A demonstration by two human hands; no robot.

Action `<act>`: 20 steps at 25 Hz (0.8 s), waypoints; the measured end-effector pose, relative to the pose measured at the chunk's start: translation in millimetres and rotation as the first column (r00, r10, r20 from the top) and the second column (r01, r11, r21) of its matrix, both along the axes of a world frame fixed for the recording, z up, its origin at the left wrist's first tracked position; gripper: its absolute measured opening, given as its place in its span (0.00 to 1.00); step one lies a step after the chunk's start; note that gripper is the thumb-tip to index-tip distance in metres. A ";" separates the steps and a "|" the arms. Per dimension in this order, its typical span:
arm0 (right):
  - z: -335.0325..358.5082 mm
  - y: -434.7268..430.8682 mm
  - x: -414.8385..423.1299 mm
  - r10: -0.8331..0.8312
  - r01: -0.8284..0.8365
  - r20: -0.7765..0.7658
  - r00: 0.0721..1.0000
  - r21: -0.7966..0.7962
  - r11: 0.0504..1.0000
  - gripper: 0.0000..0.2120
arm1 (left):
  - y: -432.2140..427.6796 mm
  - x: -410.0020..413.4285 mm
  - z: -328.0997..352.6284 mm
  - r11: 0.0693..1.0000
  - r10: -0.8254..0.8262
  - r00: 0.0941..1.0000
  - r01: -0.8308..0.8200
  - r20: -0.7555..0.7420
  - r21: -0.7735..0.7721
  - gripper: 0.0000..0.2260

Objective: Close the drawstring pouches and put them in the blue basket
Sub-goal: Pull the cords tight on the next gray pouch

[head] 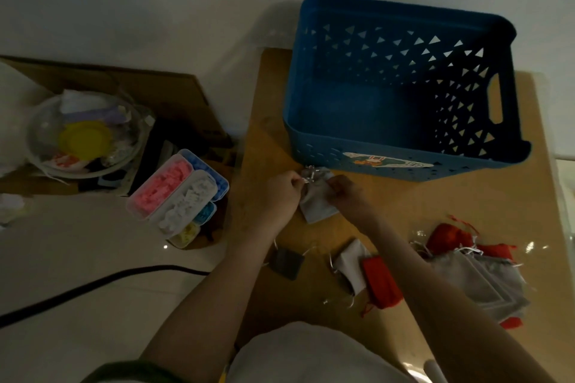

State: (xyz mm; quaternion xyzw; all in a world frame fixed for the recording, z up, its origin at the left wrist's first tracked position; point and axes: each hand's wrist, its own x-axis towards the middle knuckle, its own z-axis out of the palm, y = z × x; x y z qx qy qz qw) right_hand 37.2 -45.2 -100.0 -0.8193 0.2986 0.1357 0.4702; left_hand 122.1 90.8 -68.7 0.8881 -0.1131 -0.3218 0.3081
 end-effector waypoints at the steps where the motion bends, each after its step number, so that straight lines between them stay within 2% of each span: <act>1: -1.0 1.9 2.2 -0.040 0.041 0.023 0.999 -0.026 0.999 0.10 | 0.3 0.9 -1.1 1.000 0.012 1.000 -0.013 0.018 0.014 0.09; 3: -2.6 3.8 6.5 -0.089 0.089 -0.011 0.996 -0.057 0.994 0.10 | 0.3 1.5 -3.9 0.999 0.042 0.999 -0.042 -0.022 0.003 0.10; 5: -5.9 3.4 7.4 -0.079 0.070 -0.091 0.993 -0.091 0.993 0.14 | 0.0 0.6 -7.5 0.999 0.047 0.995 -0.047 -0.087 0.000 0.13; 8: -8.0 5.4 -2.8 -0.079 0.046 -0.143 0.987 -0.220 0.974 0.17 | 1.6 -5.3 -13.9 0.995 -0.062 0.995 0.068 -0.084 0.079 0.21; 9: -8.4 6.7 -8.1 -0.062 0.025 -0.136 0.989 -0.258 0.966 0.17 | 1.4 -8.6 -14.9 0.982 -0.119 0.990 0.128 -0.071 0.141 0.24; 11: -2.6 9.9 -20.6 0.073 -0.103 -0.117 0.990 -0.273 0.957 0.16 | 1.8 -17.2 -13.3 0.959 -0.169 0.985 0.175 -0.044 0.221 0.29; 13: 5.6 8.9 -32.7 0.271 -0.314 -0.220 0.937 -0.192 0.930 0.19 | 4.5 -22.5 -11.0 0.968 -0.140 0.990 0.137 0.002 0.210 0.28; 15: 7.4 3.1 -48.0 0.435 -0.504 -0.397 0.808 -0.085 0.859 0.19 | 9.7 -29.4 -7.7 0.978 -0.118 0.992 0.111 0.034 0.179 0.23; 17: 0.5 2.3 -65.5 0.464 -0.581 -0.553 0.692 -0.046 0.813 0.21 | 12.8 -36.9 -4.7 0.977 -0.128 0.991 0.118 0.044 0.176 0.18; 18: -4.0 5.5 -74.5 0.436 -0.583 -0.591 0.678 -0.071 0.810 0.25 | 13.7 -41.5 -2.0 0.976 -0.135 0.990 0.128 0.033 0.175 0.17; 20: -8.4 12.8 -86.2 0.365 -0.554 -0.593 0.718 -0.169 0.815 0.27 | 16.4 -51.0 5.0 0.977 -0.149 0.988 0.154 -0.043 0.151 0.17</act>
